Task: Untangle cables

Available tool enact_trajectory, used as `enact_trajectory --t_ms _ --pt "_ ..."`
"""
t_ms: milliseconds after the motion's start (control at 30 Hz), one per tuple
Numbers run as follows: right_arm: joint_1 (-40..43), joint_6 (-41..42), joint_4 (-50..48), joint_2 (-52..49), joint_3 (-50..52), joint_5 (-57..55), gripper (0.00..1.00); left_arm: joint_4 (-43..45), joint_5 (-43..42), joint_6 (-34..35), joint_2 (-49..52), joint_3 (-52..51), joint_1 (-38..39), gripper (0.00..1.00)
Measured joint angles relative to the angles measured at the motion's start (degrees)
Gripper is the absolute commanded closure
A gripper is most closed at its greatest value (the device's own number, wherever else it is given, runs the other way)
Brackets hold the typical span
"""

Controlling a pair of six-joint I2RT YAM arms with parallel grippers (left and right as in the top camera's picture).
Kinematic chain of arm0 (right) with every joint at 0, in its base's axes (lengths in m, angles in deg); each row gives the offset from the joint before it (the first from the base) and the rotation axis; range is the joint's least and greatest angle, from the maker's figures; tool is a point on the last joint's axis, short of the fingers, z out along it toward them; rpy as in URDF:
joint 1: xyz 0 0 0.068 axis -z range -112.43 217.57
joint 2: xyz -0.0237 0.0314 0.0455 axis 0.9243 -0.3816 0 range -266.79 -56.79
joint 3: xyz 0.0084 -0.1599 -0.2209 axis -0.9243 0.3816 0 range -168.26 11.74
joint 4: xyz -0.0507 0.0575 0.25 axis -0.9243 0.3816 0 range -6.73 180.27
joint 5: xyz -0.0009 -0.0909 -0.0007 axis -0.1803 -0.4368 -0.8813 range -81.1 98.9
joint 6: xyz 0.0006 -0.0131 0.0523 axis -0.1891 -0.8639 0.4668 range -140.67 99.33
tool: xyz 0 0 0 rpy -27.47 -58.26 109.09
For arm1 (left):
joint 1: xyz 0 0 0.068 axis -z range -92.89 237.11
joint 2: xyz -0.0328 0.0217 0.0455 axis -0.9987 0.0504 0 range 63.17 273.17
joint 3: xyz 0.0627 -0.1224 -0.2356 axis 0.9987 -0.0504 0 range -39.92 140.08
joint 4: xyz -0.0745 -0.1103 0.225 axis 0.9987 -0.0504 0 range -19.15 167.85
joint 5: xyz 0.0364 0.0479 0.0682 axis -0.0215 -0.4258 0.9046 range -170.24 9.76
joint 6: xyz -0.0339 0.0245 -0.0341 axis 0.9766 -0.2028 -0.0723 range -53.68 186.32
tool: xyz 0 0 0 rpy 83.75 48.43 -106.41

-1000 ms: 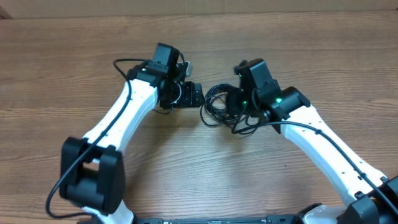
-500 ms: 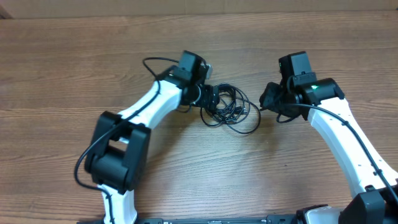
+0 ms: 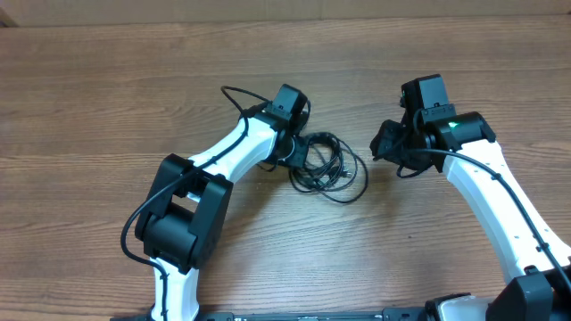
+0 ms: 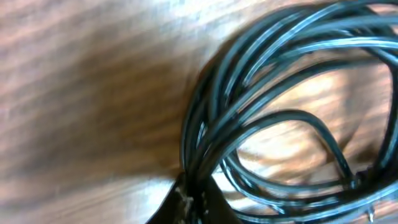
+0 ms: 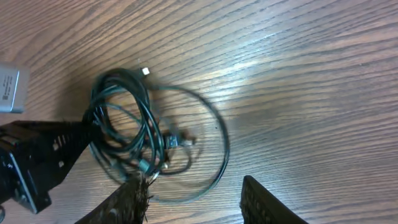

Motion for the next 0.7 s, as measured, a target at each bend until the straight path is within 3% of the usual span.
enact_trajectory --t_ms 133,333,700 --pt "0.02 -0.26 -0.35 0.0 0.0 0.04 0.4 -7.78 0.26 -0.44 0.0 5.18 0.0 0.96" --pt "0.02 -2.6 -2.23 0.0 0.0 2.86 0.39 -15.08 -0.87 -2.27 -1.97 15.28 0.0 0.96" --pt "0.02 -7.19 -7.45 0.02 0.0 10.47 0.34 -17.16 -6.93 -2.97 -14.01 18.56 0.0 0.96"
